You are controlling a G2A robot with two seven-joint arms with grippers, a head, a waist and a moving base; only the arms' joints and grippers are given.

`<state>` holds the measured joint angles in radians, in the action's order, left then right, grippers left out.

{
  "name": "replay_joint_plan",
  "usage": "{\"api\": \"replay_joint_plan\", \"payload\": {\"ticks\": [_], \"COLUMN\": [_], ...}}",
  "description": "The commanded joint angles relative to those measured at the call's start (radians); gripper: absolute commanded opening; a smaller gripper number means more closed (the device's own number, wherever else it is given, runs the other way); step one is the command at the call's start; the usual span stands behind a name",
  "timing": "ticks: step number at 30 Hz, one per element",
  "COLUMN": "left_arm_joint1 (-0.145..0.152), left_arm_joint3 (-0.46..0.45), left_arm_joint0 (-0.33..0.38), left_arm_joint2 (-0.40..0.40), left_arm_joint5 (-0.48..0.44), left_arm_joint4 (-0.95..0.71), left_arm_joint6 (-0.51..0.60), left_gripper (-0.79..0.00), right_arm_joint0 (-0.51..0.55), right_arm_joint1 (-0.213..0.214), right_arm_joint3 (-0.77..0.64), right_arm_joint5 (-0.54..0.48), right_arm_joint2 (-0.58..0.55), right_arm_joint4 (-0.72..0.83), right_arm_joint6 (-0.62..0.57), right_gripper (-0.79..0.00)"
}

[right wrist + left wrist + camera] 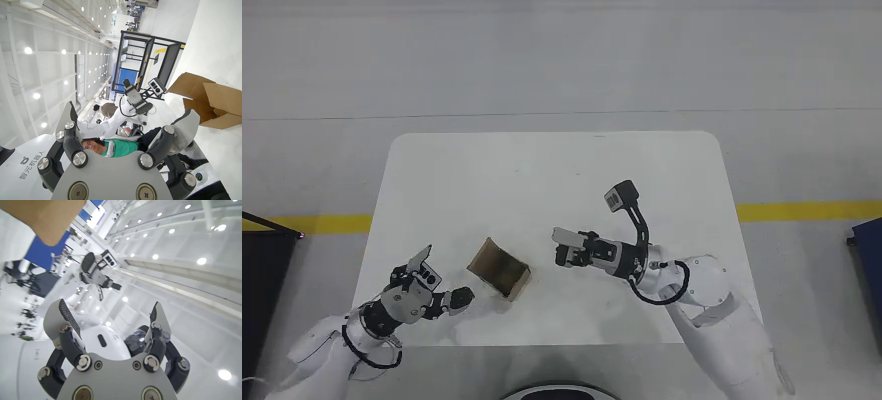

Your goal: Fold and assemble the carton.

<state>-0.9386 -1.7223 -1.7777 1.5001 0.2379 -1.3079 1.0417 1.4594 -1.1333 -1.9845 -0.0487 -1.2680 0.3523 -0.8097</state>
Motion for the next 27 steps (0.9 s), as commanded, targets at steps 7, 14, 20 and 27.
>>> {"api": "replay_joint_plan", "payload": {"ticks": [7, 14, 20, 27], "left_arm_joint1": [0.0, -0.014, -0.031, -0.04], "left_arm_joint3": [0.002, 0.031, 0.082, 0.095], "left_arm_joint0": [0.01, 0.099, 0.176, 0.214], "left_arm_joint2": [0.015, -0.033, -0.122, -0.163], "left_arm_joint5": [0.139, 0.35, 0.426, 0.39], "left_arm_joint4": [0.001, -0.205, -0.276, -0.204], "left_arm_joint6": [-0.232, -0.387, -0.471, -0.445], "left_gripper": [0.0, 0.0, 0.0, -0.234], "right_arm_joint0": [-0.031, -0.033, -0.02, -0.028], "right_arm_joint1": [-0.008, -0.01, -0.005, -0.004], "right_arm_joint3": [0.044, 0.117, 0.118, 0.107], "right_arm_joint5": [-0.053, -0.145, -0.172, -0.149], "right_arm_joint2": [0.053, 0.064, 0.037, 0.053], "right_arm_joint4": [0.014, 0.063, 0.089, 0.059], "right_arm_joint6": [0.019, -0.008, -0.038, -0.048], "right_gripper": [0.0, 0.0, 0.0, 0.0]}}
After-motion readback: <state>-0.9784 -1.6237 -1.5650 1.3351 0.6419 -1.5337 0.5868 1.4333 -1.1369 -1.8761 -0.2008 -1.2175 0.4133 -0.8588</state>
